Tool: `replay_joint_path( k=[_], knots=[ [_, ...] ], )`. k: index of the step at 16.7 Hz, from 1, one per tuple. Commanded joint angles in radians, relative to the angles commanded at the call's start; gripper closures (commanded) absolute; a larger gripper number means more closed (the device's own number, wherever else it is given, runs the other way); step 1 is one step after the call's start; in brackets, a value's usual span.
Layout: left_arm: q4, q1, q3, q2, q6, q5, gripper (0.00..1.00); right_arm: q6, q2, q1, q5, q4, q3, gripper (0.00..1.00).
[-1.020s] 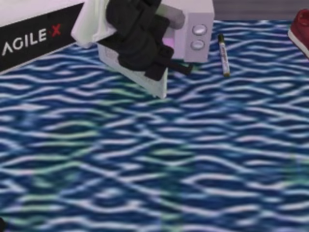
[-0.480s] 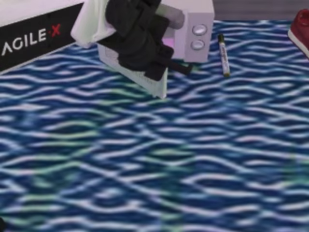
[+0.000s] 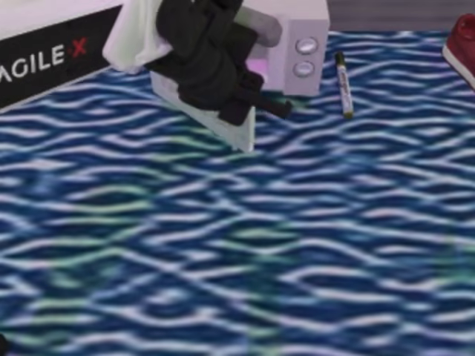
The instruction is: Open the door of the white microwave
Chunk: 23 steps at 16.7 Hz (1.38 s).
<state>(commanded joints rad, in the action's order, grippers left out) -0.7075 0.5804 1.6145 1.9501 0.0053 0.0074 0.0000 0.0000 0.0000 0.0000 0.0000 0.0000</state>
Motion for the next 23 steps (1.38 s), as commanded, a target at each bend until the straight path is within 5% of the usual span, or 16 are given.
replay_joint_path(
  k=[6,23],
  knots=[
    [0.016,-0.039,-0.076,-0.059,0.115,0.061,1.00,0.000,0.000,0.000,0.000,0.000,0.000,0.00],
    [0.016,-0.039,-0.076,-0.059,0.115,0.061,1.00,0.000,0.000,0.000,0.000,0.000,0.000,0.00]
  ],
)
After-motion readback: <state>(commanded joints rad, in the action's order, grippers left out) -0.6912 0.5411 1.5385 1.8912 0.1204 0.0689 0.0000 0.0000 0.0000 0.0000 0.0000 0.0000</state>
